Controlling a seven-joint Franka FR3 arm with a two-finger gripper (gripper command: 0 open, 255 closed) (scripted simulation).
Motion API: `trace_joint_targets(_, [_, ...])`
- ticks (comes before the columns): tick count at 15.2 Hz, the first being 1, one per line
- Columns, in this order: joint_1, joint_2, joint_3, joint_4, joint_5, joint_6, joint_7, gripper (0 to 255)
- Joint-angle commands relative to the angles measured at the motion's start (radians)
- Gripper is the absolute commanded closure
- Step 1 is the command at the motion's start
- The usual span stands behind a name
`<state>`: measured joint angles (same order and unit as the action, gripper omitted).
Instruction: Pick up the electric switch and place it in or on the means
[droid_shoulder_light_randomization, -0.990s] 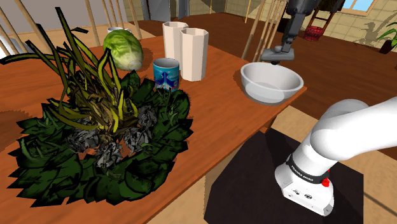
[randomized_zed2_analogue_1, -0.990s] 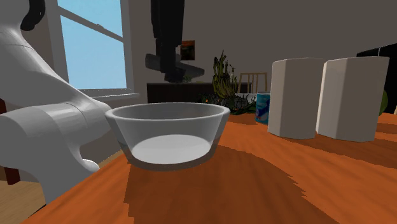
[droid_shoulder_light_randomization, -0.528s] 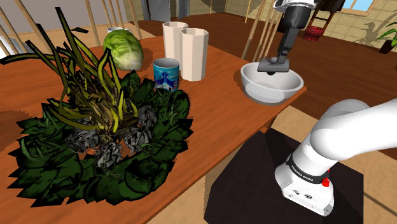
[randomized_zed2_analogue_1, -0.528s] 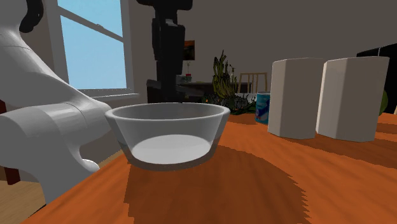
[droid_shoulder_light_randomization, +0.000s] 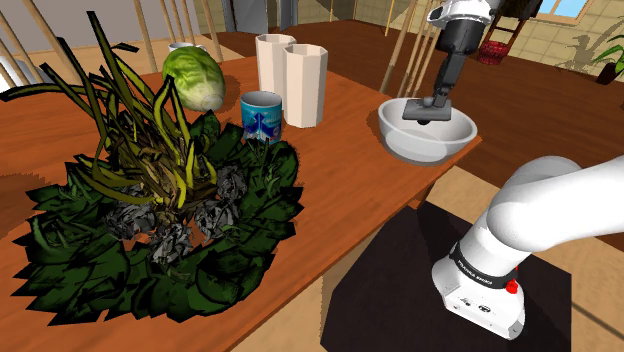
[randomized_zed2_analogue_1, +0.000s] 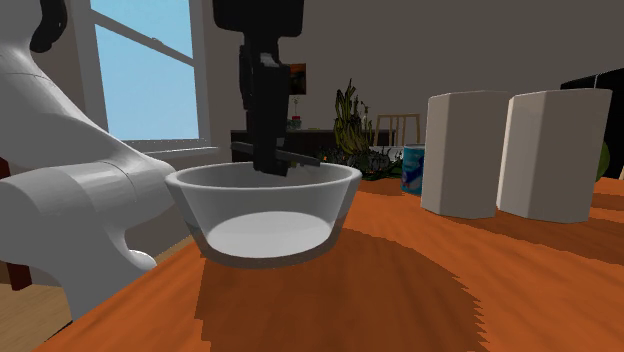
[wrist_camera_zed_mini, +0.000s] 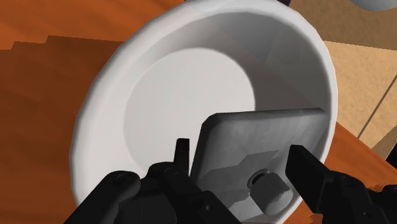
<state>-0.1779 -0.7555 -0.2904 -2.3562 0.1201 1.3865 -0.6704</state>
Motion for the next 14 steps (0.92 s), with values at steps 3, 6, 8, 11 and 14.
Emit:
trace_joint_targets(3, [0.0,0.0,0.0,0.0,0.0,0.0,0.0,0])
trace_joint_targets(6, [0.0,0.0,0.0,0.0,0.0,0.0,0.0,0])
trace_joint_targets(8, [0.0,0.0,0.0,0.0,0.0,0.0,0.0,0])
trace_joint_targets(11, [0.01,0.053,-0.02,0.133,-0.002,-0.081,-0.006,0])
trace_joint_targets(14, [0.012,0.068,-0.025,0.169,-0.002,-0.102,-0.008,0])
